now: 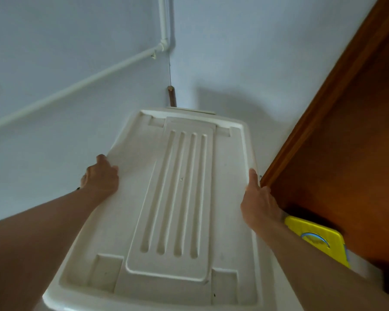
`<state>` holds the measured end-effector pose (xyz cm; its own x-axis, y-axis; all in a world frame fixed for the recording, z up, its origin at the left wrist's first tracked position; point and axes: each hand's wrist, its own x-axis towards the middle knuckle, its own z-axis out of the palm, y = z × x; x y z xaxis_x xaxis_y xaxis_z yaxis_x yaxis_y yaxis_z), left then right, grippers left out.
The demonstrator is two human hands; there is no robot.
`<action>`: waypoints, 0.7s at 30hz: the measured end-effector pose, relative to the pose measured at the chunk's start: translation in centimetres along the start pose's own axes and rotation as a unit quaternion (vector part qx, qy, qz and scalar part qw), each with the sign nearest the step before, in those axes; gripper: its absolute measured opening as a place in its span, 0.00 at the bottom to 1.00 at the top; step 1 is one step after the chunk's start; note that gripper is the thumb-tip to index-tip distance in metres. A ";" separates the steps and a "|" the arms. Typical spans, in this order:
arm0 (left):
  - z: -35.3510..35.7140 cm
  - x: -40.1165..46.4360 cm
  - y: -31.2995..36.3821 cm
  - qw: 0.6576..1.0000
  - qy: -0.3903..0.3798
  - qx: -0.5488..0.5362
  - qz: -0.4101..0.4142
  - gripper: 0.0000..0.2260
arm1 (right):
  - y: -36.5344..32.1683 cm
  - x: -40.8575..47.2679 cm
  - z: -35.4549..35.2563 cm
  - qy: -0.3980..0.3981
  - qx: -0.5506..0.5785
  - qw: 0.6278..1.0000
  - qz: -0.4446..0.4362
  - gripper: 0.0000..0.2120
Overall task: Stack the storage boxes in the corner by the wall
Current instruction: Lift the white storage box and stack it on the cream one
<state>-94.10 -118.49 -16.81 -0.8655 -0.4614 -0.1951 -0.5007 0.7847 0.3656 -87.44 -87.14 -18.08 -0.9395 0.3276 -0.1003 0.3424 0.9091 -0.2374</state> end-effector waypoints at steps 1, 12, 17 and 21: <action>0.1 1.0 0.4 1.000 -0.002 0.004 0.005 0.16 | -0.4 0.5 0.3 0.001 0.002 1.000 0.010 0.27; 1.5 9.2 3.1 0.999 -0.018 0.024 0.024 0.16 | -3.9 5.9 3.5 -0.021 0.029 0.998 0.059 0.29; 2.1 12.9 3.3 0.997 -0.042 0.036 0.048 0.17 | -5.8 6.7 4.6 -0.036 0.020 0.994 0.097 0.29; 2.8 16.2 3.5 0.993 -0.072 0.047 0.083 0.17 | -7.7 6.7 5.6 -0.031 0.025 0.989 0.141 0.29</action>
<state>-109.94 -122.03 -21.27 -0.9258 -0.2644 -0.2701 -0.3450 0.8830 0.3183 -96.33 -93.43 -22.38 -0.8039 0.5493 -0.2283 0.5932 0.7687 -0.2393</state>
